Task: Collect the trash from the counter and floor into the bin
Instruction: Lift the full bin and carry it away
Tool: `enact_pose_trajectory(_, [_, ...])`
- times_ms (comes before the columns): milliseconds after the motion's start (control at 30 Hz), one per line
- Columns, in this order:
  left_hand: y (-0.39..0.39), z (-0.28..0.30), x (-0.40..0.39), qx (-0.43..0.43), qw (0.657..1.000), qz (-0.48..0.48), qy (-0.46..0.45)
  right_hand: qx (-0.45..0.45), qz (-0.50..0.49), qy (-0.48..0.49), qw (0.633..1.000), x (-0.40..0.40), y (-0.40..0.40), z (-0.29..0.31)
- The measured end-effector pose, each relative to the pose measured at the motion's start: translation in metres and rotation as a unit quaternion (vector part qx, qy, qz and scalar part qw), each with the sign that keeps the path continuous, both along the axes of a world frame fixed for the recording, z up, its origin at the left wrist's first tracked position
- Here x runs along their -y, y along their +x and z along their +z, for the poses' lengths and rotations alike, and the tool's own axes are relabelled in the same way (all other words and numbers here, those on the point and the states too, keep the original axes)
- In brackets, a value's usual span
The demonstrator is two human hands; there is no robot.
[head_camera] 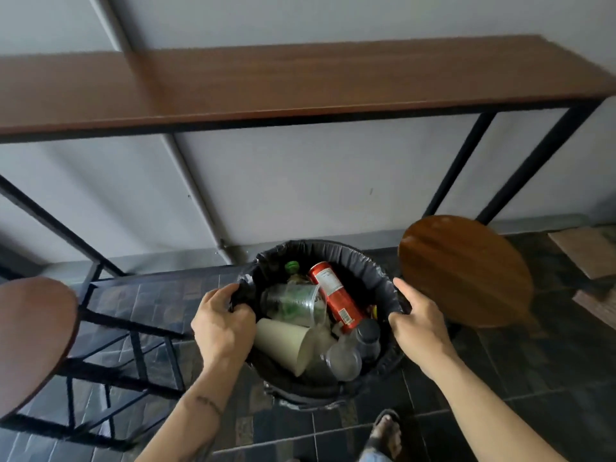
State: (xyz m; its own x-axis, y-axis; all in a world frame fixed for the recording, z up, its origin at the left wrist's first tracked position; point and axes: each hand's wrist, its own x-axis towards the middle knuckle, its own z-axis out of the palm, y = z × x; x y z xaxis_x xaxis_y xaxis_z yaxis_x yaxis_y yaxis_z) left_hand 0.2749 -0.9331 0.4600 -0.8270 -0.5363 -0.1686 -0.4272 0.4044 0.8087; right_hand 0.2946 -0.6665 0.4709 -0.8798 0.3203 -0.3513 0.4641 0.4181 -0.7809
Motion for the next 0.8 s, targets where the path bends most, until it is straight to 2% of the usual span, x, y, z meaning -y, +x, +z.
enact_pose_trajectory(367, [0.008,0.119,-0.074,-0.043,0.988,-0.149,0.006,-0.065,-0.126,0.006,0.990,-0.075,0.069,0.103])
enact_pose_trajectory(600, [0.028,0.169,-0.195,-0.094,0.966,-0.233,0.065,-0.097,-0.212,0.017,0.972,-0.193,0.121,0.148])
enact_pose_trajectory(800, [0.038,0.187,-0.329,-0.129,0.945,-0.283,0.104,-0.154,-0.259,0.057,0.952,-0.319,0.153,0.173])
